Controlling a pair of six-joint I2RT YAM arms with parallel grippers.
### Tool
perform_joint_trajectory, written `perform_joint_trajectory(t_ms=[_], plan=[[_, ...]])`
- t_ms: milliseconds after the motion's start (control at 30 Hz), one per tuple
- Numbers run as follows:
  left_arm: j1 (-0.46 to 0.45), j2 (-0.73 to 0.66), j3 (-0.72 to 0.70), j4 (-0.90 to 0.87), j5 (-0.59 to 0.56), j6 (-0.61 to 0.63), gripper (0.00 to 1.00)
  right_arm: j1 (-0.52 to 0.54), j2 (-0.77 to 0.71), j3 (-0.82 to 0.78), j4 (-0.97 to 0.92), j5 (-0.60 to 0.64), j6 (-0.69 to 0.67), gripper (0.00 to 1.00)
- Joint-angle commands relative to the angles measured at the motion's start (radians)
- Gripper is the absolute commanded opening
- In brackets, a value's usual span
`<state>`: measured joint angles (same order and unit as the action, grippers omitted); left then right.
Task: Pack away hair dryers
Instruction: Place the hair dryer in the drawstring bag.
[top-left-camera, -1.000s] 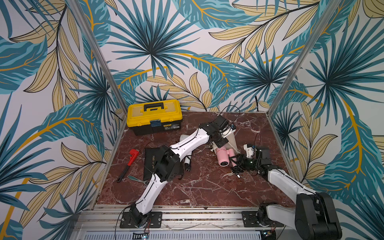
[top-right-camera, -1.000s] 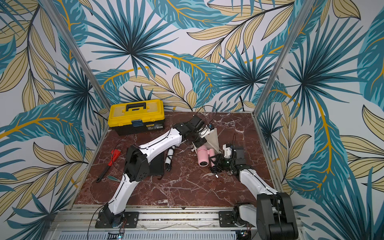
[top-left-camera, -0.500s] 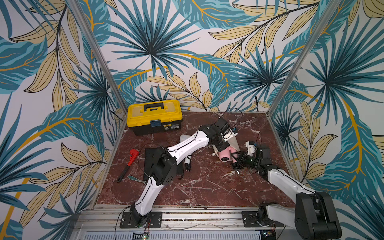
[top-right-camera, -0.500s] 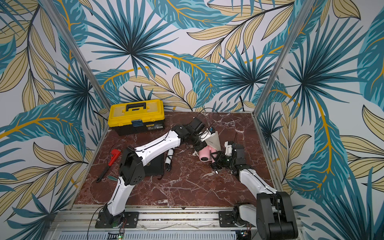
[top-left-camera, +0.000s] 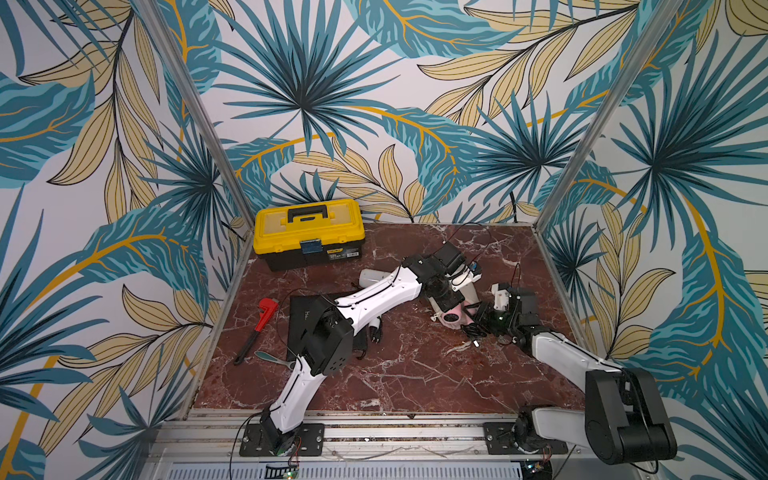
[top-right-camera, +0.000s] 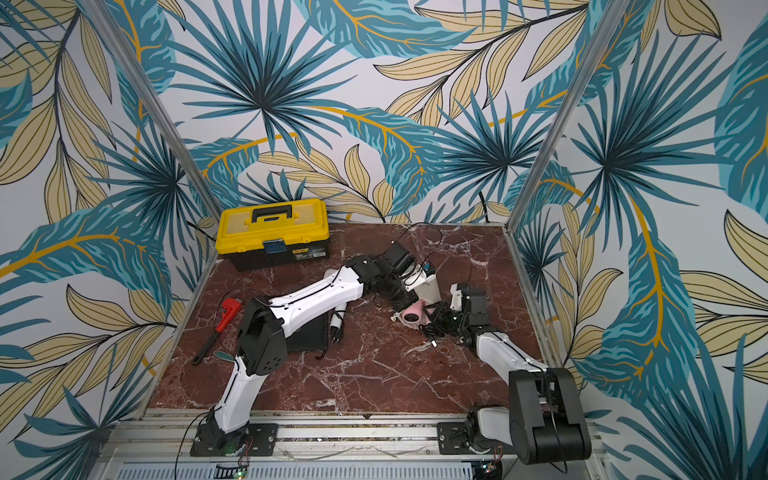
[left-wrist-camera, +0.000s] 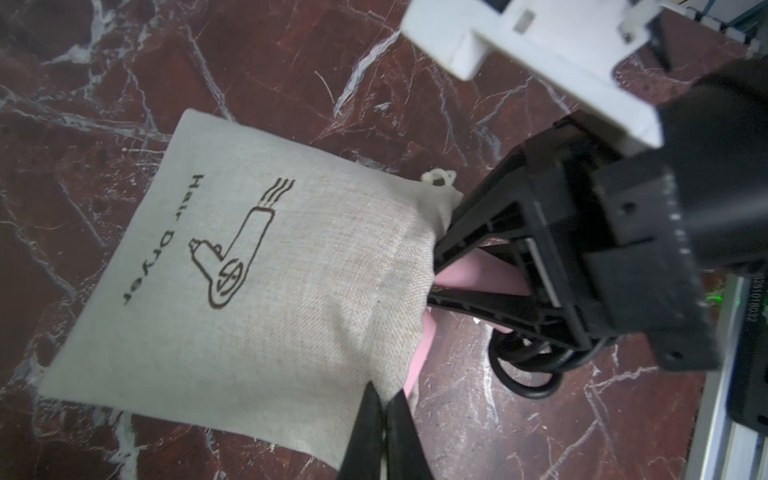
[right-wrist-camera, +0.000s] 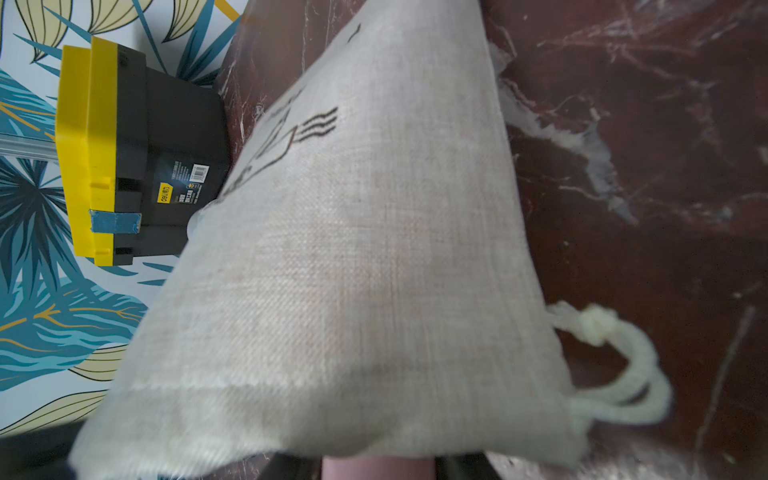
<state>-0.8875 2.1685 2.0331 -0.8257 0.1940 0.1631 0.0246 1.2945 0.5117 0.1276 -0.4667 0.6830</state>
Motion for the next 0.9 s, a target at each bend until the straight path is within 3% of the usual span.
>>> perform_joint_trajectory(t_ms=[0, 233, 367, 600, 867], plan=[[-0.005, -0.071, -0.054, 0.017, 0.025, -0.027, 0.04, -0.015, -0.019, 0.008, 0.079, 0.021, 0.043, 0.0], [-0.014, -0.085, -0.087, 0.058, 0.073, -0.07, 0.04, -0.016, 0.002, -0.002, 0.164, 0.009, 0.078, 0.0], [-0.029, -0.102, -0.107, 0.058, 0.076, -0.044, 0.04, -0.017, 0.021, 0.048, 0.092, -0.026, 0.03, 0.01], [-0.057, -0.114, -0.182, 0.058, 0.065, 0.032, 0.04, -0.034, 0.091, 0.069, 0.093, -0.235, 0.066, 0.03], [-0.057, -0.136, -0.17, 0.079, 0.106, 0.008, 0.04, -0.049, 0.079, 0.032, 0.117, -0.114, 0.077, 0.05]])
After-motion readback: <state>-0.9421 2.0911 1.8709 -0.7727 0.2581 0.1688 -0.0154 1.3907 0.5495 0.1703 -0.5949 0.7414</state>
